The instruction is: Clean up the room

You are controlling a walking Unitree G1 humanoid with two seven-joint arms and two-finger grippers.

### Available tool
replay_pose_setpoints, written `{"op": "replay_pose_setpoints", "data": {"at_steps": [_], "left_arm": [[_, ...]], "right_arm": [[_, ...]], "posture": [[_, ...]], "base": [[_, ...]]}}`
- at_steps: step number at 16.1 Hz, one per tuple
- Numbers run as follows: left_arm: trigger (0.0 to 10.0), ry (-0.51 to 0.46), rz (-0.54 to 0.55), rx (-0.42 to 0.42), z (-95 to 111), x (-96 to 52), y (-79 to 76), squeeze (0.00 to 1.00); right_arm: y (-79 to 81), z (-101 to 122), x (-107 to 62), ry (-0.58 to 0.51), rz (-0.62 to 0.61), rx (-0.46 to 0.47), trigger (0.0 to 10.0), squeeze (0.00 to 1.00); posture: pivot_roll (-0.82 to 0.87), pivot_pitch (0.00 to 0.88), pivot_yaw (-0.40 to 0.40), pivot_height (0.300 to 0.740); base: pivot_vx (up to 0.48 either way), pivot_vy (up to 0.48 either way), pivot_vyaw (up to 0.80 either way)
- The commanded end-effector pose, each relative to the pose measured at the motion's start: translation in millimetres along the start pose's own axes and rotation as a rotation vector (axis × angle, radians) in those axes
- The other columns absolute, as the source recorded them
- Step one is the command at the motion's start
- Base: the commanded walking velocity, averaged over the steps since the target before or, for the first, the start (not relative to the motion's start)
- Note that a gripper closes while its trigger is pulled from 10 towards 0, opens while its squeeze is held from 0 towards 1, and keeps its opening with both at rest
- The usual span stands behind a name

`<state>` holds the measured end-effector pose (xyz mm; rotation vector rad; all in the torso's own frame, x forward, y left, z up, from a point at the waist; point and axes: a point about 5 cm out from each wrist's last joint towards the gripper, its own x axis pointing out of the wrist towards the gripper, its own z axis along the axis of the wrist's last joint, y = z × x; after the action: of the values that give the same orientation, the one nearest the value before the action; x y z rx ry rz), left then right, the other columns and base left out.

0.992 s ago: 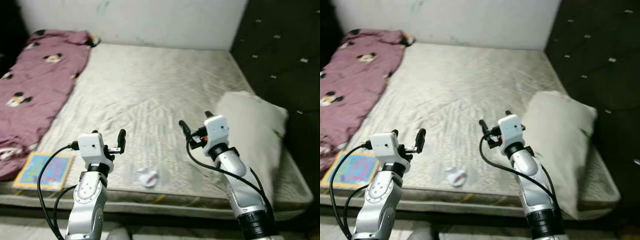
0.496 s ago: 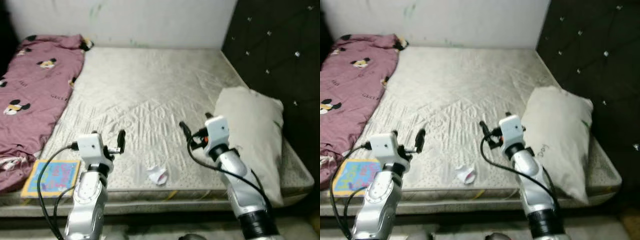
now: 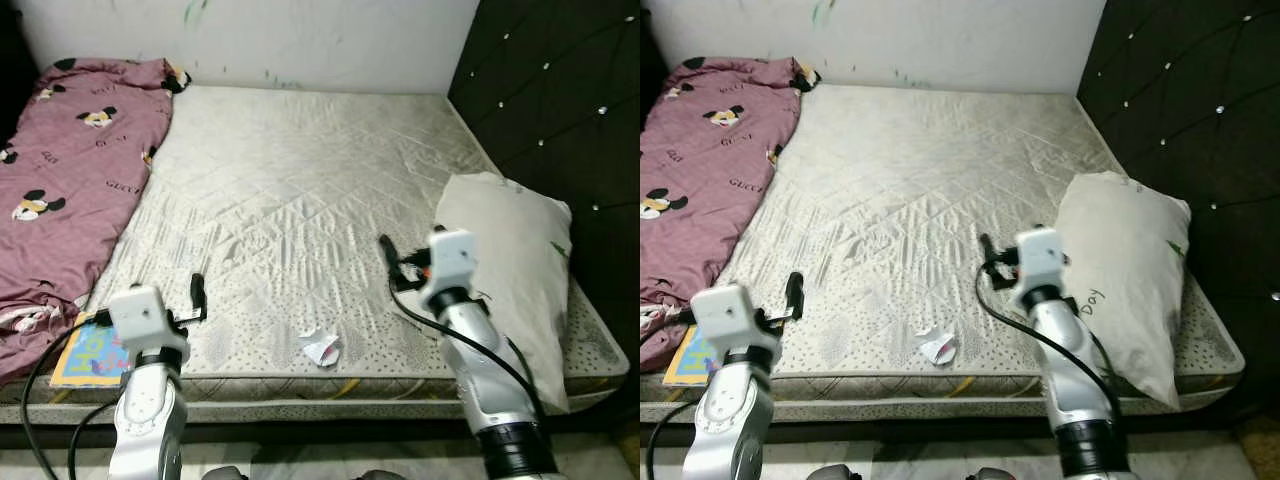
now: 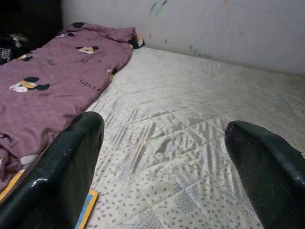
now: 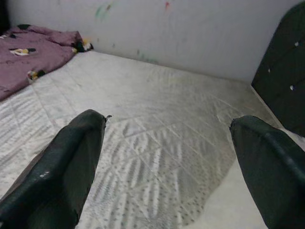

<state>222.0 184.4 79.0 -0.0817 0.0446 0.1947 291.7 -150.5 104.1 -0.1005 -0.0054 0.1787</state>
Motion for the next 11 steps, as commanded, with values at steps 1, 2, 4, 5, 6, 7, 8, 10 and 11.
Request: {"op": "replay_pose_setpoints", "data": {"at_steps": [1, 2, 4, 5, 6, 7, 8, 10, 11], "left_arm": [[10.0, -0.034, -0.019, 0.017, 7.3, -3.2, -2.2, 0.00], [10.0, -0.030, -0.020, 0.012, 6.5, -7.2, 1.1, 0.00], [10.0, -0.016, 0.031, 0.052, 3.4, -12.1, 11.0, 0.00], [10.0, -0.014, 0.048, 0.060, 2.0, -13.5, 13.4, 0.00], [10.0, -0.001, 0.041, 0.050, -1.0, -15.8, 13.8, 0.00], [10.0, 0.012, 0.033, 0.047, -3.8, -15.7, 11.2, 0.00], [10.0, 0.011, 0.010, 0.043, -4.3, -13.4, 7.4, 0.00], [10.0, 0.003, -0.016, 0.037, -2.9, -8.2, 3.8, 0.00], [10.0, 0.001, -0.004, 0.050, -1.2, -6.1, 4.4, 0.00]], "right_arm": [[-5.8, -0.1, -4.5, 0.007, -0.015, 0.003, 10.0, 0.00], [-6.5, -2.3, -9.1, 0.017, -0.008, -0.002, 10.0, 0.00], [-7.4, -4.6, -16.6, 0.026, -0.001, -0.008, 10.0, 0.00], [-8.9, -5.2, -18.3, 0.029, -0.004, -0.006, 10.0, 0.00], [-10.8, -6.6, -20.1, 0.040, -0.005, 0.001, 10.0, 0.00], [-11.9, -8.0, -19.2, 0.042, -0.002, -0.001, 10.0, 0.00], [-11.5, -7.1, -15.4, 0.036, 0.002, -0.002, 10.0, 0.00], [-8.2, -2.5, -8.6, 0.016, 0.020, 0.010, 10.0, 0.00], [-7.7, -0.9, -6.7, 0.013, 0.015, 0.010, 10.0, 0.00]], "posture": [[0.01, 0.000, -0.045, 0.740], [0.01, 0.000, -0.048, 0.740], [0.02, 0.000, -0.053, 0.740], [0.03, 0.000, -0.055, 0.740], [0.03, 0.000, -0.055, 0.740], [0.03, 0.000, -0.053, 0.740], [0.03, 0.000, -0.052, 0.740], [0.03, 0.000, -0.055, 0.740], [0.03, 0.000, -0.057, 0.740]], "base": [[0.000, 0.000, 0.00], [0.000, 0.000, 0.00], [0.000, 0.000, 0.00], [0.000, 0.000, 0.00], [0.000, 0.000, -0.56], [0.000, 0.000, -0.63], [0.000, 0.000, 0.00], [0.000, 0.000, 0.00], [0.000, 0.000, 0.00]]}}
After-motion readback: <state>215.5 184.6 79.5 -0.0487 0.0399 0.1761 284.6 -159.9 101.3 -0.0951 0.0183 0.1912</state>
